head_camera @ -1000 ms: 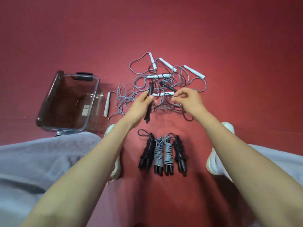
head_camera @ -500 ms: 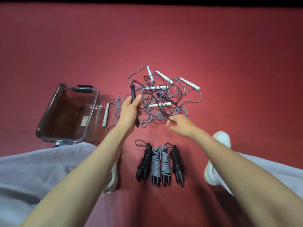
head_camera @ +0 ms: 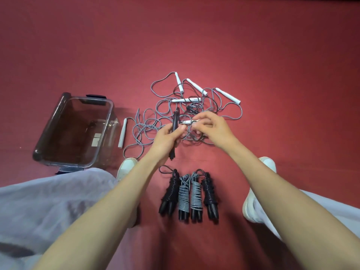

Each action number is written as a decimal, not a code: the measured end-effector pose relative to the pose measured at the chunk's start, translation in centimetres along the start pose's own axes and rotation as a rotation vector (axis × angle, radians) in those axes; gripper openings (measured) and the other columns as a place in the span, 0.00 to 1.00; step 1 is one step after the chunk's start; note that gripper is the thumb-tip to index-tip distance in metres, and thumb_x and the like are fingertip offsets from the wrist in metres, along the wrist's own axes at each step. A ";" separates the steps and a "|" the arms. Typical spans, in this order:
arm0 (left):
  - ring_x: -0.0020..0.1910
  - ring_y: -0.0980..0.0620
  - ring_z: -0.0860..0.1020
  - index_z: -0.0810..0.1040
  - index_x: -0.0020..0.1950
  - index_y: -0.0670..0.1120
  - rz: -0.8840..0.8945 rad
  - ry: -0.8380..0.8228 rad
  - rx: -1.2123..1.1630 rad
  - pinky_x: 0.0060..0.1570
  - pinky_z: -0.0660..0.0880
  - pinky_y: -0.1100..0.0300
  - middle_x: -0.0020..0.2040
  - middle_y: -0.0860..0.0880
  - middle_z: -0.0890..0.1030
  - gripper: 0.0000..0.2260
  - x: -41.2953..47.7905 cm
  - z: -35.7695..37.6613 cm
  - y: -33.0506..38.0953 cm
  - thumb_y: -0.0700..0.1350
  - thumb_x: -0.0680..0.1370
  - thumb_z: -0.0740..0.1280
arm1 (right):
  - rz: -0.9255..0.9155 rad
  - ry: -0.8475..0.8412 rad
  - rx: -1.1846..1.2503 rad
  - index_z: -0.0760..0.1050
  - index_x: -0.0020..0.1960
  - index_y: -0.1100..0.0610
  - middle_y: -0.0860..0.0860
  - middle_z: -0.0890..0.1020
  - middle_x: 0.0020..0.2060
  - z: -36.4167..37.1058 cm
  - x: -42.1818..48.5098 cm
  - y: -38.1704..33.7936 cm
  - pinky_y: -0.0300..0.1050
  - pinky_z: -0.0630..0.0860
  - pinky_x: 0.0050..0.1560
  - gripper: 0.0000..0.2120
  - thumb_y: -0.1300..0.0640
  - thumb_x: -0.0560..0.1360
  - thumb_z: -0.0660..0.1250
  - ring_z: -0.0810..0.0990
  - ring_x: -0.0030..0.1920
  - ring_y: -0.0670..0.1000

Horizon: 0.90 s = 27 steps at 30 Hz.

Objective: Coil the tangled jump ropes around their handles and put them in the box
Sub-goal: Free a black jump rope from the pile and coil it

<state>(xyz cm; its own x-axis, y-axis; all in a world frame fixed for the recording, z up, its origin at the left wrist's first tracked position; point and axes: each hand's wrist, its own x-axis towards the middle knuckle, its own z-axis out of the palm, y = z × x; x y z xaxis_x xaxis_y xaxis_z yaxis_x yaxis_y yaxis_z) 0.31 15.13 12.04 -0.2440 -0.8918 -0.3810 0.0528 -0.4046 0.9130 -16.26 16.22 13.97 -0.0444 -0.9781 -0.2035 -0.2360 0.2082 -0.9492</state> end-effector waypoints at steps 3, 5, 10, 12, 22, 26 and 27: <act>0.26 0.59 0.65 0.72 0.42 0.44 0.005 -0.005 -0.266 0.26 0.62 0.68 0.32 0.52 0.71 0.07 0.0 -0.7 1.1 0.40 0.80 0.63 | 0.038 -0.316 -0.219 0.71 0.51 0.54 0.54 0.81 0.45 0.7 -0.2 2.2 0.40 0.74 0.50 0.12 0.64 0.73 0.71 0.79 0.43 0.47; 0.25 0.60 0.65 0.71 0.42 0.45 -0.036 0.013 -0.431 0.25 0.62 0.69 0.31 0.53 0.71 0.08 0.4 -1.4 1.5 0.40 0.81 0.62 | 0.039 -0.410 -0.510 0.74 0.51 0.57 0.55 0.81 0.52 1.5 0.1 4.5 0.38 0.70 0.53 0.07 0.62 0.74 0.69 0.79 0.53 0.52; 0.20 0.60 0.64 0.71 0.40 0.45 -0.130 0.380 -0.445 0.20 0.61 0.69 0.24 0.54 0.72 0.10 2.1 -4.2 -0.7 0.39 0.82 0.61 | 0.051 -0.017 -0.472 0.77 0.51 0.61 0.57 0.82 0.47 1.3 2.6 5.0 0.40 0.67 0.43 0.05 0.62 0.78 0.65 0.77 0.45 0.53; 0.21 0.56 0.65 0.70 0.39 0.45 -0.193 0.499 -0.182 0.19 0.60 0.68 0.24 0.52 0.70 0.11 2.7 -5.0 -1.8 0.38 0.80 0.63 | 0.042 -0.011 -0.430 0.79 0.52 0.61 0.56 0.83 0.44 0.7 3.3 4.3 0.37 0.69 0.40 0.06 0.62 0.76 0.67 0.77 0.41 0.51; 0.37 0.45 0.69 0.73 0.49 0.43 -0.148 0.544 0.527 0.37 0.60 0.59 0.37 0.46 0.73 0.06 9.5 -4.4 0.4 0.39 0.78 0.57 | 0.051 -0.397 -0.723 0.76 0.66 0.57 0.56 0.78 0.64 1.0 5.9 7.5 0.42 0.68 0.63 0.28 0.75 0.73 0.54 0.75 0.63 0.56; 0.36 0.46 0.70 0.72 0.47 0.44 -0.081 0.476 0.530 0.38 0.63 0.58 0.35 0.49 0.72 0.03 13.2 -4.6 -0.6 0.43 0.78 0.62 | 0.181 -0.091 -0.497 0.78 0.62 0.60 0.56 0.82 0.53 -0.8 11.3 9.5 0.29 0.73 0.46 0.19 0.71 0.75 0.58 0.80 0.49 0.48; 0.36 0.47 0.70 0.73 0.47 0.44 -0.085 0.422 0.535 0.38 0.64 0.58 0.37 0.48 0.74 0.03 14.0 -4.0 -1.1 0.42 0.77 0.64 | 0.253 0.015 -0.383 0.78 0.61 0.60 0.56 0.81 0.48 -1.0 12.9 10.0 0.29 0.72 0.40 0.15 0.68 0.76 0.61 0.78 0.41 0.46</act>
<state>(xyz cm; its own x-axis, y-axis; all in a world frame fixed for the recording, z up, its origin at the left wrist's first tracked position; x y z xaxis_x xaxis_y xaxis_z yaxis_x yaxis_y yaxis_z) 0.75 2.26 5.11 0.1778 -0.9079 -0.3796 -0.4617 -0.4176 0.7826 -20.22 5.68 2.10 -0.1603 -0.8971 -0.4117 -0.5579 0.4264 -0.7120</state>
